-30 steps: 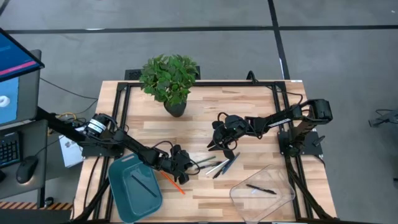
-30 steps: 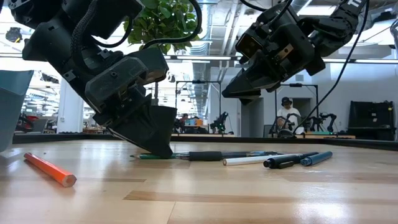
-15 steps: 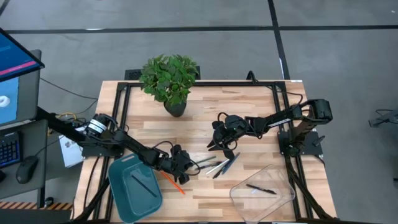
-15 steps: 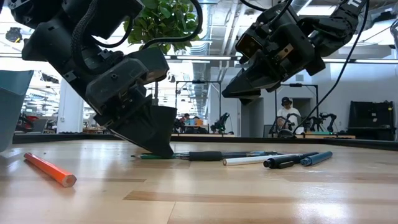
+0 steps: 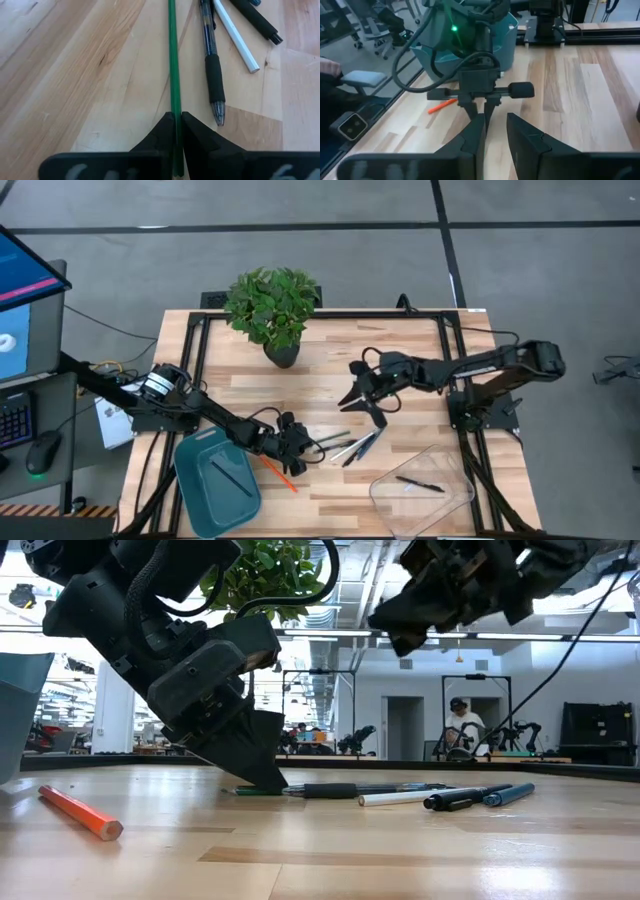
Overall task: Sort pens & pencils
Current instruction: Put the green pencil into the blue bin
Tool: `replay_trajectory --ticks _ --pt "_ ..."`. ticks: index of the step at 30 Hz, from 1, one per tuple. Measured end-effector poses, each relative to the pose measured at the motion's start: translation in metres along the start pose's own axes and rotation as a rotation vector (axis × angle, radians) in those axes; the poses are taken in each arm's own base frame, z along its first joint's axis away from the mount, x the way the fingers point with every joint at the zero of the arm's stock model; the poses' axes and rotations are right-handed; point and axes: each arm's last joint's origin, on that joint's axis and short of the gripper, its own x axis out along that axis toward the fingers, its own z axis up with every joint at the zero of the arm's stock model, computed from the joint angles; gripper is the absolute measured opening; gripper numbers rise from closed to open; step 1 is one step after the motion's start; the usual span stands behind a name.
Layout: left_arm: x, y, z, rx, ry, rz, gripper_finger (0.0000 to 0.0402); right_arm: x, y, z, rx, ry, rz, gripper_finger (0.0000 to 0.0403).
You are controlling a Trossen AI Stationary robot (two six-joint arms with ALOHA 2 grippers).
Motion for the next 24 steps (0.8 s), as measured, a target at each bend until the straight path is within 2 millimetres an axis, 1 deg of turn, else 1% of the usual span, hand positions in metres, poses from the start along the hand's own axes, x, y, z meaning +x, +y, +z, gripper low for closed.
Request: replay_trajectory --ticks 5,13,24 --pt "0.0 0.0 0.0 0.0 -0.004 0.005 0.0011 -0.01 0.003 0.002 0.018 0.035 -0.002 0.0103" --pt "-0.002 0.001 0.003 0.033 -0.024 0.032 0.0011 -0.011 0.004 -0.004 0.047 0.094 0.001 0.0103" --pt "-0.035 0.007 0.024 0.05 -0.074 0.092 0.0011 -0.011 0.004 -0.003 0.043 0.087 0.0 0.0103"
